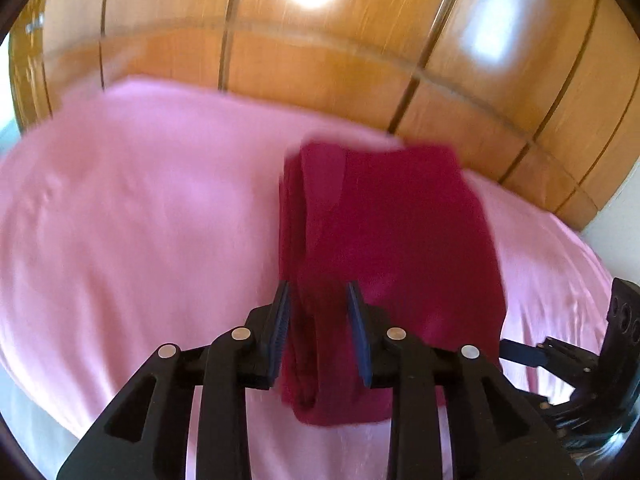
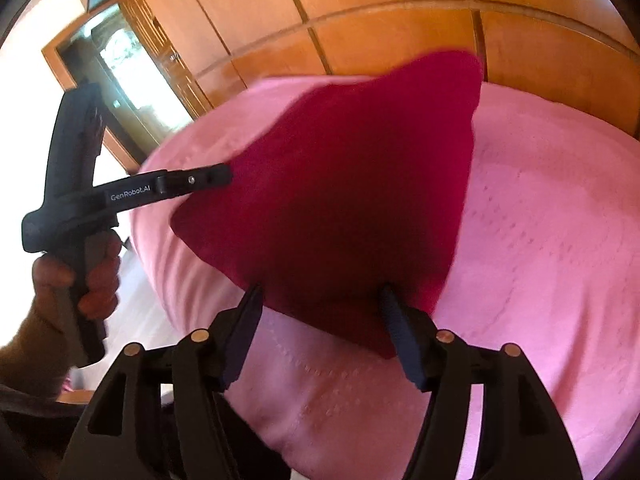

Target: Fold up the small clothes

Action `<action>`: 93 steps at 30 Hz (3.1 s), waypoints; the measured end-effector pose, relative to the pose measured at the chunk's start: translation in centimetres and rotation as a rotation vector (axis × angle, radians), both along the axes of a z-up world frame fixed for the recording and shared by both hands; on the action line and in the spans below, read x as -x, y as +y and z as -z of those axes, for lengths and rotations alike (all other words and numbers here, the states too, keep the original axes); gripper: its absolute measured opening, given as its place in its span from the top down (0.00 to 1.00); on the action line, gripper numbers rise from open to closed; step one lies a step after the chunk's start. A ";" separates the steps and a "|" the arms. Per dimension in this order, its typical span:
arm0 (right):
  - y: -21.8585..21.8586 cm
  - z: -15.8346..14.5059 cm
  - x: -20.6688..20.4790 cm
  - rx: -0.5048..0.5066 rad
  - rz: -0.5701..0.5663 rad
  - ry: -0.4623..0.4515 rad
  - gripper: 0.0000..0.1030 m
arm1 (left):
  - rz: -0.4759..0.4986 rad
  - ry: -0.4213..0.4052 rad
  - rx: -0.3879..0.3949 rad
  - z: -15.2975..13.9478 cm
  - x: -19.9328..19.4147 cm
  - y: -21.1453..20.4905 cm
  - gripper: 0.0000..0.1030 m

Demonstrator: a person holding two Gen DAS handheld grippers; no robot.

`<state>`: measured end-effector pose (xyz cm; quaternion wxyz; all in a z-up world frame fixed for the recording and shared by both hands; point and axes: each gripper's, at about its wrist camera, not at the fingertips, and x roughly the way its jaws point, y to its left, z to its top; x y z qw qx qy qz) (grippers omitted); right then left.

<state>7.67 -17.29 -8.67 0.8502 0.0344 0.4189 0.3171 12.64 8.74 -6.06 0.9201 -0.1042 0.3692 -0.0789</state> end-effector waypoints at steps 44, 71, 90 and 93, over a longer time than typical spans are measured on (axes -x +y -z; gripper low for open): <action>-4.6 0.9 -9.8 -0.216 0.304 0.116 0.07 | -0.085 -0.054 -0.064 1.4 -1.6 -0.5 0.41; -4.1 2.7 -11.4 -0.359 0.176 0.221 0.21 | 0.045 0.132 0.379 7.9 -3.4 4.4 0.37; -4.0 -1.8 -6.7 -0.284 0.182 0.095 0.60 | 0.245 0.089 0.601 7.1 -2.6 0.6 0.63; -7.5 -3.3 -4.5 -0.292 0.248 0.048 0.60 | 0.332 0.100 0.596 6.1 -3.8 -3.6 0.63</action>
